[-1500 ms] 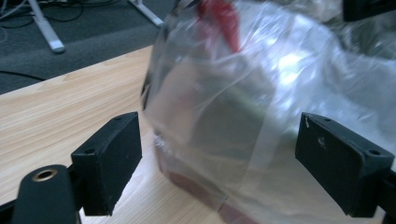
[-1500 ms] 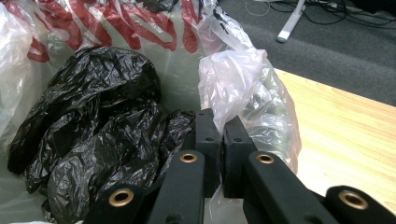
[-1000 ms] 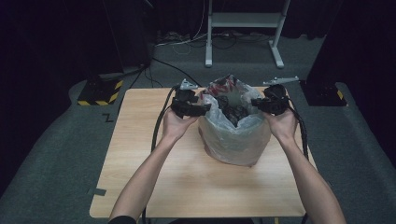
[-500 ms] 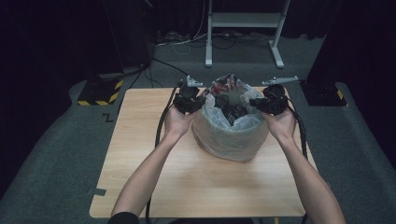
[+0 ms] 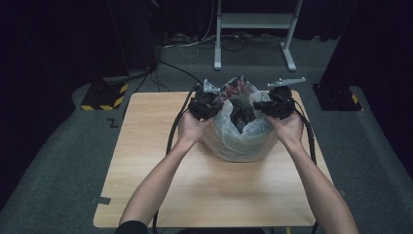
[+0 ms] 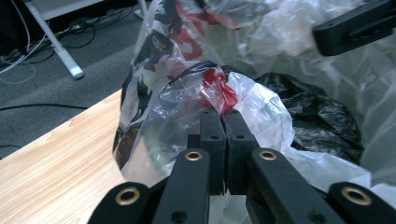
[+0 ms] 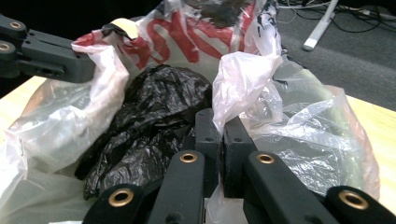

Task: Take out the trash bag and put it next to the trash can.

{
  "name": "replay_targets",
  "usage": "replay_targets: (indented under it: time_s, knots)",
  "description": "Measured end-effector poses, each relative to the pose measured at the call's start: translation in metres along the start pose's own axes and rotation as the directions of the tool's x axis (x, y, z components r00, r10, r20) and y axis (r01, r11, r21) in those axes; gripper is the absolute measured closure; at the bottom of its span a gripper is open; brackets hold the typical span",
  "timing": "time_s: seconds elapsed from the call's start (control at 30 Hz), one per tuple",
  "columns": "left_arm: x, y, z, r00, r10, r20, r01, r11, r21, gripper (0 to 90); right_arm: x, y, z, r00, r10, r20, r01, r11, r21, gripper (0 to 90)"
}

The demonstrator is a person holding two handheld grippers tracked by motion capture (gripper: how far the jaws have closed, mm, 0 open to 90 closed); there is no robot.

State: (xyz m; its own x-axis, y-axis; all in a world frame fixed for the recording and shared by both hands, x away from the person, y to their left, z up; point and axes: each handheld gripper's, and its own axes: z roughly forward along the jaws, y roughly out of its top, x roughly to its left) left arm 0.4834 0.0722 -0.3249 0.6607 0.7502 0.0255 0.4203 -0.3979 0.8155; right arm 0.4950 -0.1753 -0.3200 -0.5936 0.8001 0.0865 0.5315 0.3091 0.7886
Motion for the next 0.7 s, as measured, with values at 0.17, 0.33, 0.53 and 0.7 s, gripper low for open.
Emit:
replay_targets:
  time_s: [0.17, 0.33, 0.53, 0.7]
  knots:
    - [-0.006, 0.004, 0.004, 0.9998, 0.012, 0.017, -0.012, 0.9999, 0.006, 86.9, 0.004, 0.002, 0.001, 0.9999, -0.006, -0.011, 0.006, 1.0, 0.002, 87.5]
    - [-0.011, 0.007, 0.007, 0.9992, 0.023, 0.032, -0.024, 0.9997, 0.009, 84.2, 0.007, 0.005, 0.0, 0.9994, -0.01, -0.032, 0.01, 1.0, -0.002, 87.5]
    - [-0.015, 0.007, 0.013, 0.998, 0.034, 0.053, -0.036, 0.999, 0.028, 78.4, 0.008, 0.007, 0.001, 0.9984, 0.002, -0.057, -0.002, 1.0, 0.0, 87.6]
    - [-0.017, 0.007, 0.018, 0.9987, 0.044, 0.027, -0.045, 0.9974, 0.056, 80.7, 0.012, 0.011, 0.001, 0.998, -0.015, -0.061, 0.015, 1.0, 0.003, 87.5]
